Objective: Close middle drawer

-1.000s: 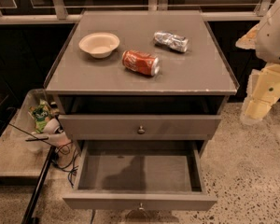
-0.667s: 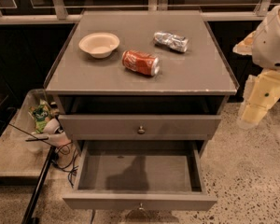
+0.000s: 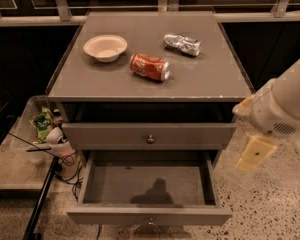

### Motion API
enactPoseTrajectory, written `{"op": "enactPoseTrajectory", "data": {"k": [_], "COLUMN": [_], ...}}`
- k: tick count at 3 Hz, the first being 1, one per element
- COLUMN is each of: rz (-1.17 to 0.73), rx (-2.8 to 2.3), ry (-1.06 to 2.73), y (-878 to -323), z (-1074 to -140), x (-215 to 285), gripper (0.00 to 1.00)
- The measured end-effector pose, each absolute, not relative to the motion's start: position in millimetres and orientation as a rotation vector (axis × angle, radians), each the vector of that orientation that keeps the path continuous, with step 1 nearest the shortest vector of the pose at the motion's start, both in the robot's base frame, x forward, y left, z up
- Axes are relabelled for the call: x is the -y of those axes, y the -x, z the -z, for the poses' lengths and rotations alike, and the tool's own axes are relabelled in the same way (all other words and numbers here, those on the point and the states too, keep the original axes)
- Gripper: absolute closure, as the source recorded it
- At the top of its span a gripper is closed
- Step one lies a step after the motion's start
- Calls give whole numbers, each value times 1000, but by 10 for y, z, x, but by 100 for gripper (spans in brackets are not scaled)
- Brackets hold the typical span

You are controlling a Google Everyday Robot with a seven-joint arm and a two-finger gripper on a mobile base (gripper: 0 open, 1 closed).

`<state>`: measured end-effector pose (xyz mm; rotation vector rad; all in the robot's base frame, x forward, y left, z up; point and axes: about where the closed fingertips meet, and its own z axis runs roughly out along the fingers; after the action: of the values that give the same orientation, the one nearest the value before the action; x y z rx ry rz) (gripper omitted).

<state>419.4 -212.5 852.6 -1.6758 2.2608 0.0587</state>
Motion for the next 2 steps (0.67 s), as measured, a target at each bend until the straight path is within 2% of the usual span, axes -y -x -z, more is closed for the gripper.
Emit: {"op": "enactPoseTrajectory", "data": {"k": [1,2], "rz": [-84,-119], "rx": [-2219,-2214], "ry": [1649,1606], "y": [-4130,-4299], "z": [-7978,-7497], "x": [2194,2322], "gripper": [42,64]}}
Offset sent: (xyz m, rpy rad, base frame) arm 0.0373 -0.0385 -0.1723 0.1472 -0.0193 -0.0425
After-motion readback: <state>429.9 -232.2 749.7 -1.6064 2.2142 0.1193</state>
